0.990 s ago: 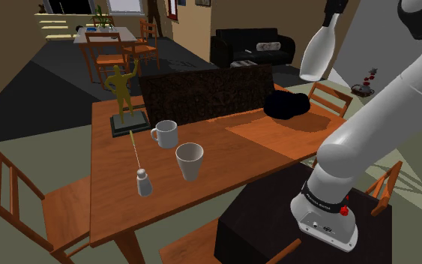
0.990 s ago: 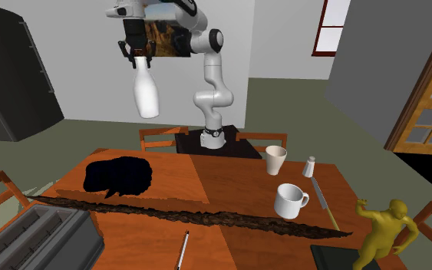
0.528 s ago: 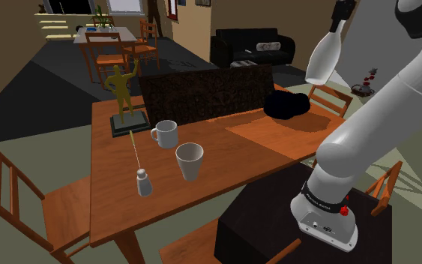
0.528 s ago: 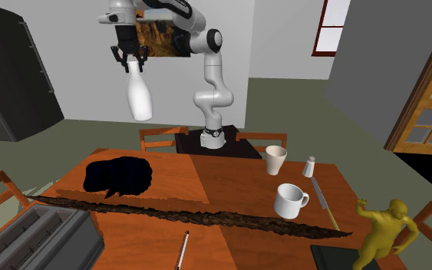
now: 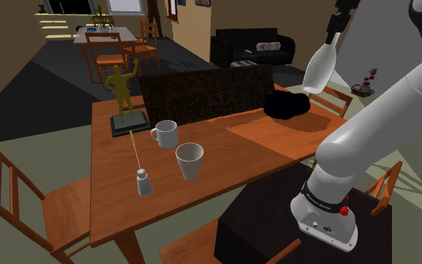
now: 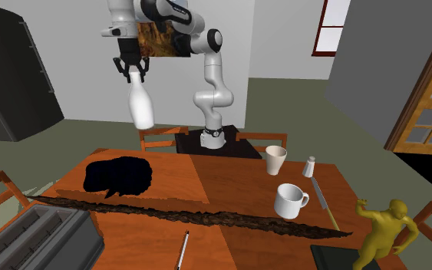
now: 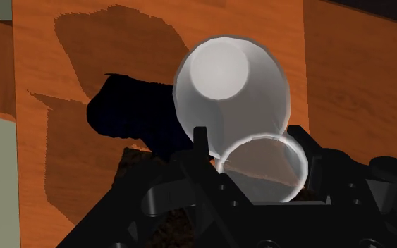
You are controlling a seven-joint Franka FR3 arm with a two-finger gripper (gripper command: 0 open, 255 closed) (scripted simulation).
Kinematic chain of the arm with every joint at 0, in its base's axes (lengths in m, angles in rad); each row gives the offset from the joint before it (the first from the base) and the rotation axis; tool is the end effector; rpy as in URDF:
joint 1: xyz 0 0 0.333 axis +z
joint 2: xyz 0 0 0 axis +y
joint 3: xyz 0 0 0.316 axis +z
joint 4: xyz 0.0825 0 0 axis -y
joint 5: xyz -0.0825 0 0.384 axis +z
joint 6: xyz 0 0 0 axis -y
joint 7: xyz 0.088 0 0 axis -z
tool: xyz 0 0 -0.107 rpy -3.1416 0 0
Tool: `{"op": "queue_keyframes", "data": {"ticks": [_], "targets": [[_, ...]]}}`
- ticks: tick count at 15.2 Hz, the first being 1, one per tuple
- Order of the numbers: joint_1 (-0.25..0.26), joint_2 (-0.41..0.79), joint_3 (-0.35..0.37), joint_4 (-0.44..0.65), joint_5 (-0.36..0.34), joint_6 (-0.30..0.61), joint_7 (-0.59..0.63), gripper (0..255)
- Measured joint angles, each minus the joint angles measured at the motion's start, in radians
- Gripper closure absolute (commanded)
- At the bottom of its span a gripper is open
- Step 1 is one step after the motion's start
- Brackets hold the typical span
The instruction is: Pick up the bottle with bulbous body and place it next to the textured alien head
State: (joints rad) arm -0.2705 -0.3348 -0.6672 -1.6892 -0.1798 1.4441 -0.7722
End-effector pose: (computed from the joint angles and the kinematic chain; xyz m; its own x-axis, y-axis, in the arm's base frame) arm 0.2042 -0.4161 0.6829 0.9860 -0.1639 0.0321 -0.1638 -0.9865 -0.0063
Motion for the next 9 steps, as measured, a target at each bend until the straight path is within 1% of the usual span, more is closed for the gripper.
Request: {"op": "queue_keyframes", "data": {"ticks": [9], "targets": [[-0.012,-0.045,0.004,-0.159,-0.024,0.119,0.02,255]]}}
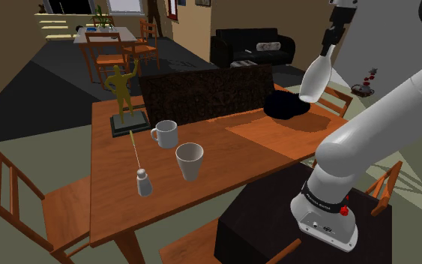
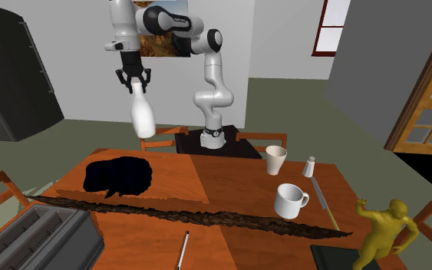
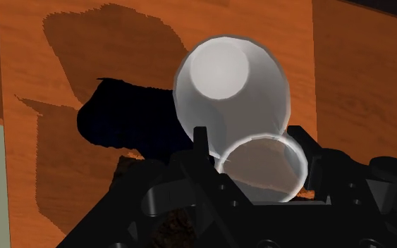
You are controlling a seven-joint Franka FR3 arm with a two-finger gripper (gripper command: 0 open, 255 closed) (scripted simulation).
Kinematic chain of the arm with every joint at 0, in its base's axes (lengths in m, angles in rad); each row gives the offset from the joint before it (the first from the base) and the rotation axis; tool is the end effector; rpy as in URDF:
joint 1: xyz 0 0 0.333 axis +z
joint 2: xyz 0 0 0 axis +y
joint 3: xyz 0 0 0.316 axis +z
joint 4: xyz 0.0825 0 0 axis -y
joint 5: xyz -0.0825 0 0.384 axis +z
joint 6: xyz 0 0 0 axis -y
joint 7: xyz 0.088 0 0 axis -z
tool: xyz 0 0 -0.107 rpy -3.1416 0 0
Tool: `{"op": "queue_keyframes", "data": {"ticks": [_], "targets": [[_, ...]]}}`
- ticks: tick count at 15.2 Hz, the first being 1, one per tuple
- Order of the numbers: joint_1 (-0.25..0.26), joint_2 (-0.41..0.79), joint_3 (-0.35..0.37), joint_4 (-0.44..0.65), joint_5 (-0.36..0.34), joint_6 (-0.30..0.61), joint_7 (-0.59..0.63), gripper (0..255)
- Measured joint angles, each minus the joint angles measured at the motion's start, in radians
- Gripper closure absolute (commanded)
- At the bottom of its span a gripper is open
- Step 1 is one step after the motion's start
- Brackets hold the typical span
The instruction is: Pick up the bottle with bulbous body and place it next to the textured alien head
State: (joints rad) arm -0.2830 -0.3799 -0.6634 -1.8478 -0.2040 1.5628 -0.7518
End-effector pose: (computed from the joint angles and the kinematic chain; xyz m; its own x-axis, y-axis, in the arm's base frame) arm 0.2054 -0.4171 0.6360 0.9859 -0.1642 0.0320 -0.1641 -0.9864 -0.0063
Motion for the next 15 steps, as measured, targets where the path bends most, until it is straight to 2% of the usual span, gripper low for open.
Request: {"op": "queue_keyframes", "data": {"ticks": [15], "targets": [[-0.019,-0.04,-0.016,-0.232,-0.032,0.196,0.02,255]]}}
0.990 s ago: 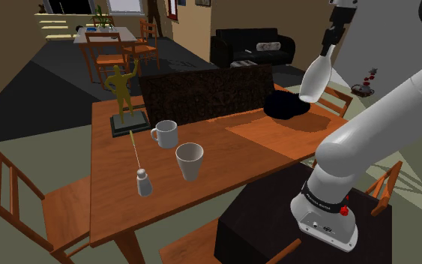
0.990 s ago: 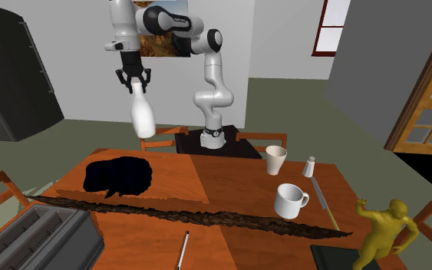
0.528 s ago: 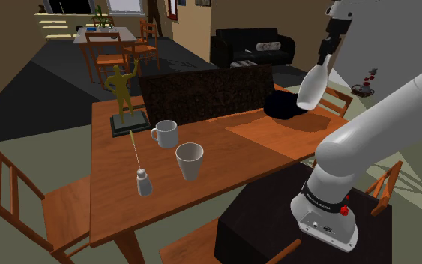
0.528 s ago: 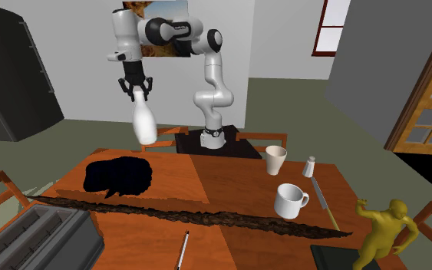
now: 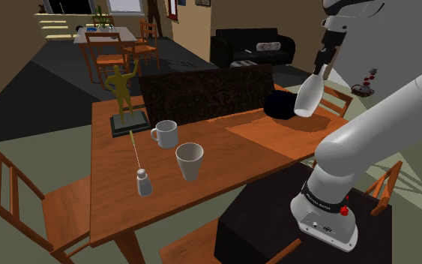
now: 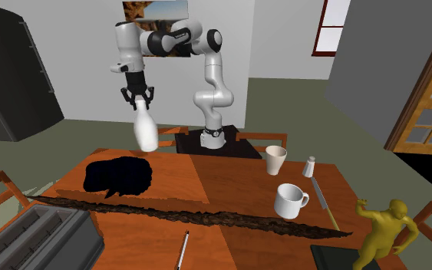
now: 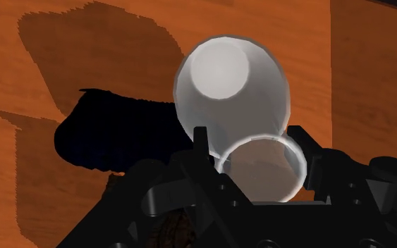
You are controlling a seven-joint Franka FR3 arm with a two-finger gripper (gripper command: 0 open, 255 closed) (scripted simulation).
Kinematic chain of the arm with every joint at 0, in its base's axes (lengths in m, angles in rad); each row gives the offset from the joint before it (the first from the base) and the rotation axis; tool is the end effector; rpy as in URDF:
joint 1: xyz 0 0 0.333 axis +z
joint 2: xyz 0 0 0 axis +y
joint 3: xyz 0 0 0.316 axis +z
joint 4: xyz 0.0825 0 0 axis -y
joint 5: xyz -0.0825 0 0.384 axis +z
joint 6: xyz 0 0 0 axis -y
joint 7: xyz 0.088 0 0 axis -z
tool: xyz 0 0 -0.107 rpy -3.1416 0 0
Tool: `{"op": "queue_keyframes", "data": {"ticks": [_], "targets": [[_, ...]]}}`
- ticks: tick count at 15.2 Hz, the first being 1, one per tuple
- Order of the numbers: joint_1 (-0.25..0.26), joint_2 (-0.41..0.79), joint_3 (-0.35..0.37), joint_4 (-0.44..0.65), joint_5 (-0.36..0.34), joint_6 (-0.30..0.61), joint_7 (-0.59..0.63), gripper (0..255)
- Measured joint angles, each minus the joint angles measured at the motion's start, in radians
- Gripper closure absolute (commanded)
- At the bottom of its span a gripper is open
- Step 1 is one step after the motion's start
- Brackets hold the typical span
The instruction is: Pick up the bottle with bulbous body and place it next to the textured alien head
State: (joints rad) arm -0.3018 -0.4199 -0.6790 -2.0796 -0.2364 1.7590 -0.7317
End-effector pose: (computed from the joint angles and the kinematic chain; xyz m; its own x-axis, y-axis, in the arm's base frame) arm 0.2054 -0.4157 0.5566 0.9859 -0.1640 0.0319 -0.1639 -0.9865 -0.0062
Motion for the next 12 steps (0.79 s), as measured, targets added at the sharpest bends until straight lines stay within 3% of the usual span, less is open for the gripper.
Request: {"op": "queue_keyframes", "data": {"ticks": [12], "targets": [[-0.007,0.013,-0.037,-0.148,-0.014,0.162,-0.004,255]]}}
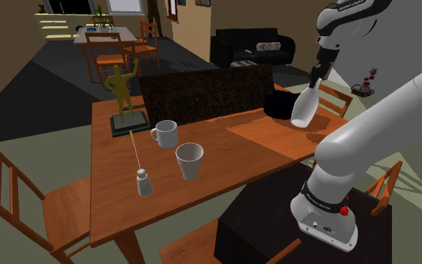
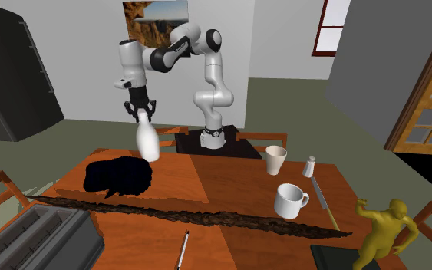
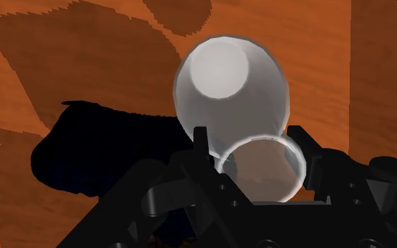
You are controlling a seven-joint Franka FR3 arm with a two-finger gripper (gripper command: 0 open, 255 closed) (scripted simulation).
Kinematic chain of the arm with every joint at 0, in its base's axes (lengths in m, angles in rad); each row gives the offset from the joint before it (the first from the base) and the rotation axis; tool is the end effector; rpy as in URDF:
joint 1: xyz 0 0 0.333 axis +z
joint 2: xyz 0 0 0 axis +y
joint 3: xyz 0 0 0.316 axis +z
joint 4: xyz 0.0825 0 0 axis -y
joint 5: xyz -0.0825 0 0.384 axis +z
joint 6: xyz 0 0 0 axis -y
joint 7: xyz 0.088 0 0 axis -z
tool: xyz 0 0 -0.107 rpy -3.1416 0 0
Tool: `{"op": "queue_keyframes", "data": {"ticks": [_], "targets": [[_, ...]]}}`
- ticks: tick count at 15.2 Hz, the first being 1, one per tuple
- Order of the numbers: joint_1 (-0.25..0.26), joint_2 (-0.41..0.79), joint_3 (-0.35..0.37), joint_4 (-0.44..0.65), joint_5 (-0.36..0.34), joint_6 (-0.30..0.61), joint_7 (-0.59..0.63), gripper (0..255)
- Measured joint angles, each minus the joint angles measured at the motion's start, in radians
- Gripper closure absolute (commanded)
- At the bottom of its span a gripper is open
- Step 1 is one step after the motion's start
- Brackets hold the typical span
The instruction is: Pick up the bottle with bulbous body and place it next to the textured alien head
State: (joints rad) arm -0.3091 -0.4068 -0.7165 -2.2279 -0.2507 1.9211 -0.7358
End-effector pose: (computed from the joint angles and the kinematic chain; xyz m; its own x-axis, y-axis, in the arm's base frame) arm 0.2038 -0.4166 0.4929 0.9860 -0.1639 0.0320 -0.1638 -0.9865 -0.0063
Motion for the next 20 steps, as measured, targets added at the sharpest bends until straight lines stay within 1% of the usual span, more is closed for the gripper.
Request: {"op": "queue_keyframes", "data": {"ticks": [11,17,18,20], "targets": [[0.005,0.045,-0.043,-0.111,0.002,0.153,-0.011,255],[0.006,0.05,-0.046,-0.116,0.003,0.163,-0.013,255],[0.006,0.05,-0.046,-0.116,0.003,0.163,-0.013,0],[0.006,0.05,-0.046,-0.116,0.003,0.164,-0.013,0]]}}
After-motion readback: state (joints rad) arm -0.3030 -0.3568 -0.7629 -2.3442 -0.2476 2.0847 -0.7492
